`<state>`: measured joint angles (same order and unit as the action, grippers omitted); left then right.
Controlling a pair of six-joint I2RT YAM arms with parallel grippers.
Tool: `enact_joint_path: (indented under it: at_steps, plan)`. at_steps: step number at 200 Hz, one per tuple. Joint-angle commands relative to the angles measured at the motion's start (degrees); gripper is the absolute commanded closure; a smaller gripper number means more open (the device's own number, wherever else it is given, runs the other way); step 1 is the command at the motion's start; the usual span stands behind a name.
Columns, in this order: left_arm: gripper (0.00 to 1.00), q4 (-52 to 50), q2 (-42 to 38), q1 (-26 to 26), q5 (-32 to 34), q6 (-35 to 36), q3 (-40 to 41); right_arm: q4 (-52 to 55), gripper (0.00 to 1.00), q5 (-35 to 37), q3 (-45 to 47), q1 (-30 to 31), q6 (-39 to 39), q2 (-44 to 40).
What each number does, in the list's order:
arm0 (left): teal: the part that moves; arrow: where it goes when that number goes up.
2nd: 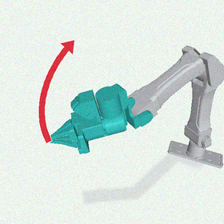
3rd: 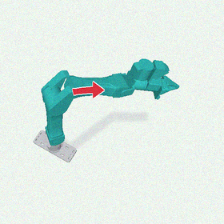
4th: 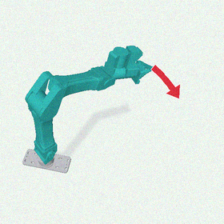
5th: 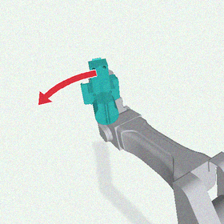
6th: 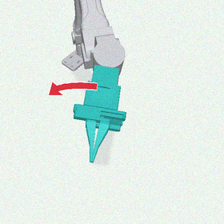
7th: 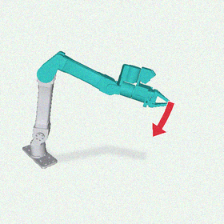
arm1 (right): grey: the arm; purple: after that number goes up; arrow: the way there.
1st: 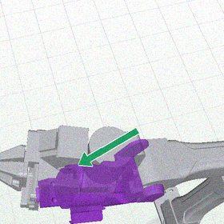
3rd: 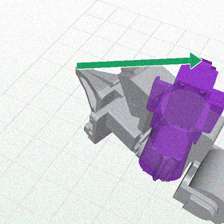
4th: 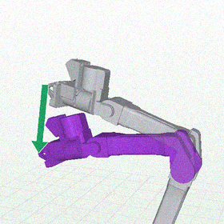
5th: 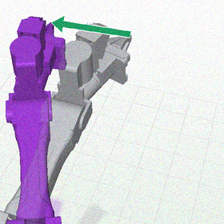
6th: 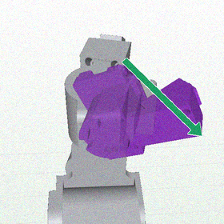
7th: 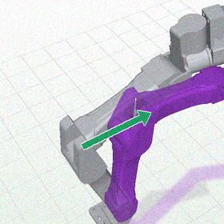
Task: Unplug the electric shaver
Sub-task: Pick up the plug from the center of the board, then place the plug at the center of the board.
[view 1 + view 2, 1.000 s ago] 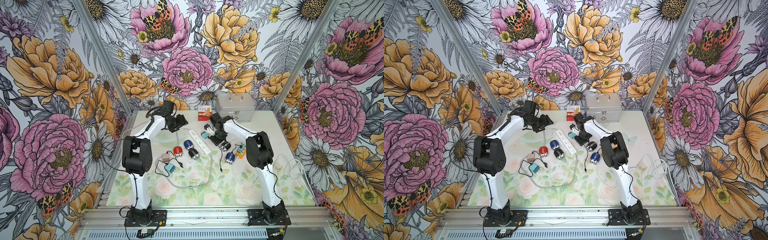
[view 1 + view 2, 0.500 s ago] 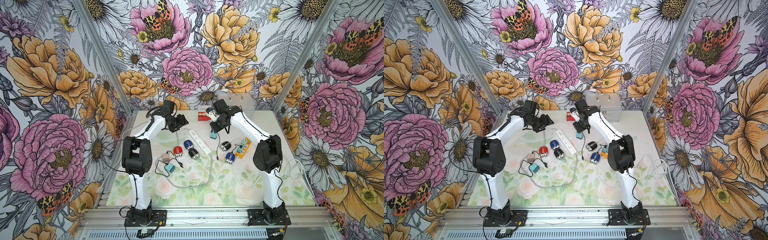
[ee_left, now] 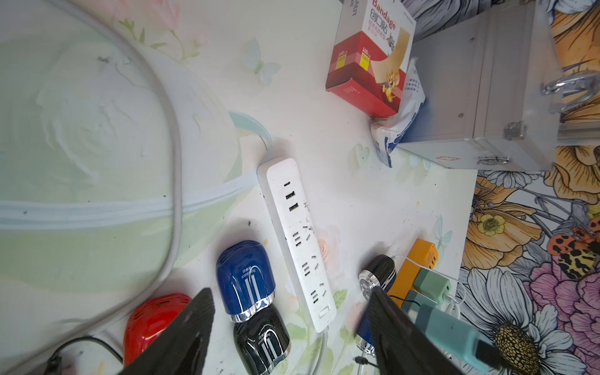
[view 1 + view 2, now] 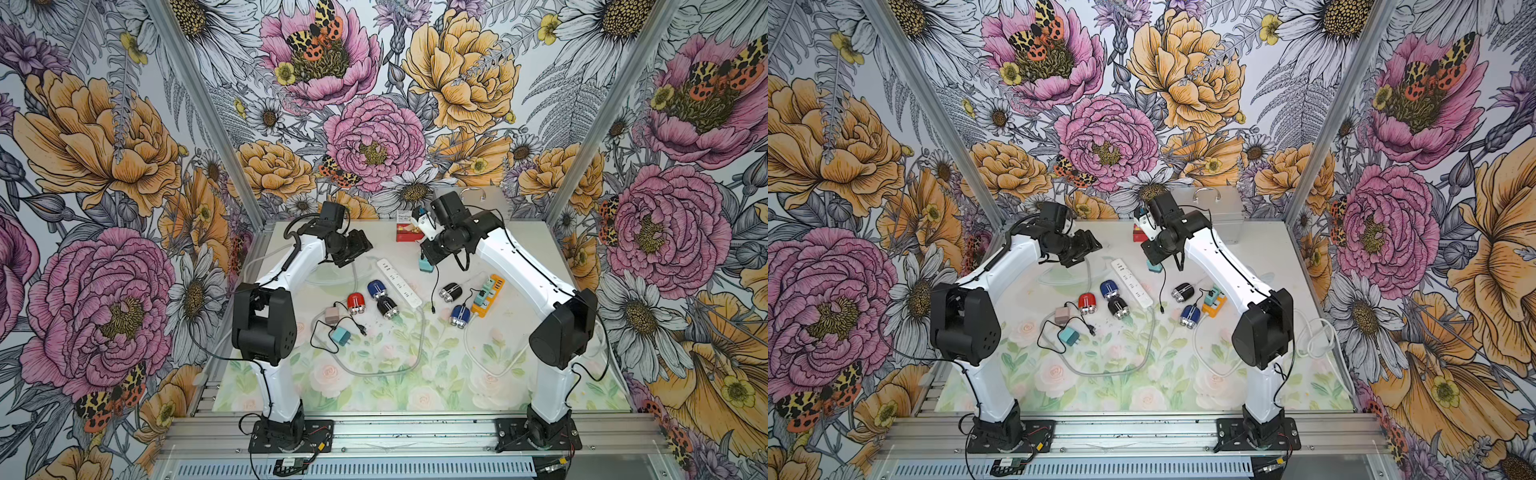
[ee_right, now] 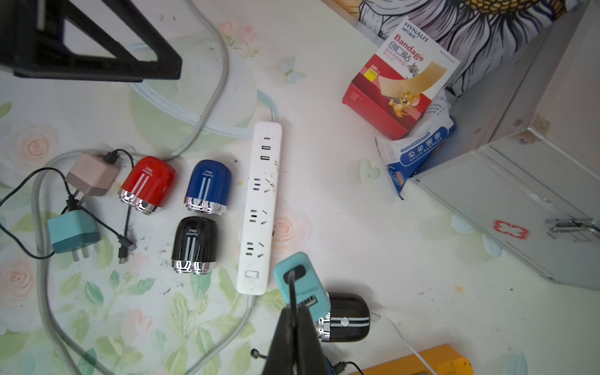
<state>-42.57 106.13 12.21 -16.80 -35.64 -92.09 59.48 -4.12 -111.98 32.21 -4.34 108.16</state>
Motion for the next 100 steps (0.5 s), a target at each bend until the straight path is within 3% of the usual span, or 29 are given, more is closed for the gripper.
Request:
enact_joint_path:
  at_steps: [1,42,100]
  plan:
    - [0.24,0.0,-5.3,-2.2,2.3,-1.5,2.8,-0.5,1.00,0.6,1.6,3.0,-0.2,-3.2]
    - [0.24,0.1,-11.0,-4.9,2.1,-1.9,8.6,-0.6,1.00,0.8,4.2,10.7,1.2,-5.6]
    - [0.24,0.1,-18.6,-8.8,2.0,-1.3,16.8,-2.5,1.00,2.9,5.3,23.8,2.3,-0.2]
